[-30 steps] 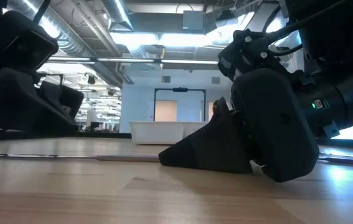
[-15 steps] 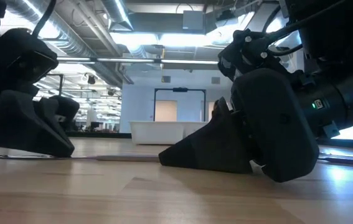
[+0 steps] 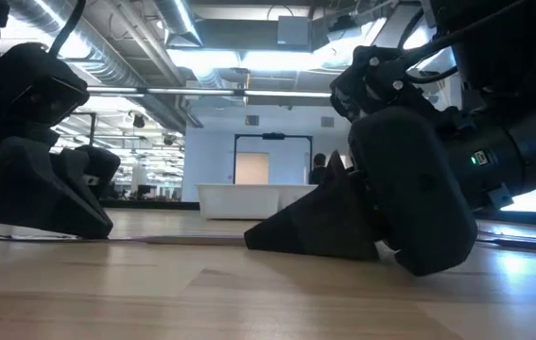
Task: Sort silverware
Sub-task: Put the blue table knife into the tray organizer
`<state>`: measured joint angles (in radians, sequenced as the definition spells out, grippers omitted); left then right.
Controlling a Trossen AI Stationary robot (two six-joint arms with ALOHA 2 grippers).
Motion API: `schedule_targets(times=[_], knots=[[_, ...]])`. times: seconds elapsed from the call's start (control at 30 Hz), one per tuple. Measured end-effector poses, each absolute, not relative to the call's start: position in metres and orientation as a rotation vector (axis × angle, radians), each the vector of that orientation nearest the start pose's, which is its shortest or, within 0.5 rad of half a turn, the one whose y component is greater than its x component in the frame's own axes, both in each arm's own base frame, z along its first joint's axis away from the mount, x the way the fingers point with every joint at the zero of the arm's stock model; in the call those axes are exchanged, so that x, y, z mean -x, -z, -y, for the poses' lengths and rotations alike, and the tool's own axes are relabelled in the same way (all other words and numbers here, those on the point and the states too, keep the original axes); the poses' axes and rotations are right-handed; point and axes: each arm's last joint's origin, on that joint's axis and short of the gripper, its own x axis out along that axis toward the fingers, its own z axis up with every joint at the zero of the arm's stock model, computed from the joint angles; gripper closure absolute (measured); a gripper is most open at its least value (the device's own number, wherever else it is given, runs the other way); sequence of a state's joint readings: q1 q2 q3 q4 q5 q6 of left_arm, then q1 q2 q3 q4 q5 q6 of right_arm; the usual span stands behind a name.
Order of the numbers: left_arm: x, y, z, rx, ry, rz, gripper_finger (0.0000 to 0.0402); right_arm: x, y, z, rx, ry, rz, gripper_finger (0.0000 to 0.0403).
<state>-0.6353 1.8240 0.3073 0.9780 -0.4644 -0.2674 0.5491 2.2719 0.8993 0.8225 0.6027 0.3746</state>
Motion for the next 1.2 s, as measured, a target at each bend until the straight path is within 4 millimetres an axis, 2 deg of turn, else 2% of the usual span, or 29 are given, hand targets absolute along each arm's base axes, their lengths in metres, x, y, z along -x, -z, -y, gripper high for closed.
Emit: schedule_targets(times=[0.23, 0.5, 0.7, 0.87, 0.93, 1.03, 1.2], knots=[[-0.200, -0.069, 0.131, -0.017, 0.089, -0.476, 0.0402, -0.329, -0.028, -0.180, -0.047, 0.129, -0.458, 0.0338], [-0.204, -0.077, 0.134, 0.035, 0.112, -0.398, 0.0402, -0.329, -0.029, -0.180, -0.037, 0.123, -0.455, 0.0343], [-0.214, -0.098, 0.140, 0.074, 0.089, -0.207, 0.0402, -0.330, -0.030, -0.181, -0.038, 0.116, -0.431, 0.0343], [-0.218, -0.118, 0.141, 0.064, 0.051, -0.022, 0.0402, -0.331, -0.041, -0.181, -0.031, 0.108, -0.418, 0.0344], [-0.219, -0.130, 0.138, 0.056, 0.008, 0.077, 0.0402, -0.331, -0.048, -0.181, -0.034, 0.098, -0.418, 0.0344], [-0.220, -0.148, 0.131, 0.031, -0.046, 0.135, 0.0402, -0.330, -0.057, -0.182, -0.036, 0.071, -0.429, 0.0345], [-0.217, -0.181, 0.120, -0.035, -0.102, 0.240, 0.0402, -0.335, -0.085, -0.175, -0.062, 0.041, -0.427, 0.0345]])
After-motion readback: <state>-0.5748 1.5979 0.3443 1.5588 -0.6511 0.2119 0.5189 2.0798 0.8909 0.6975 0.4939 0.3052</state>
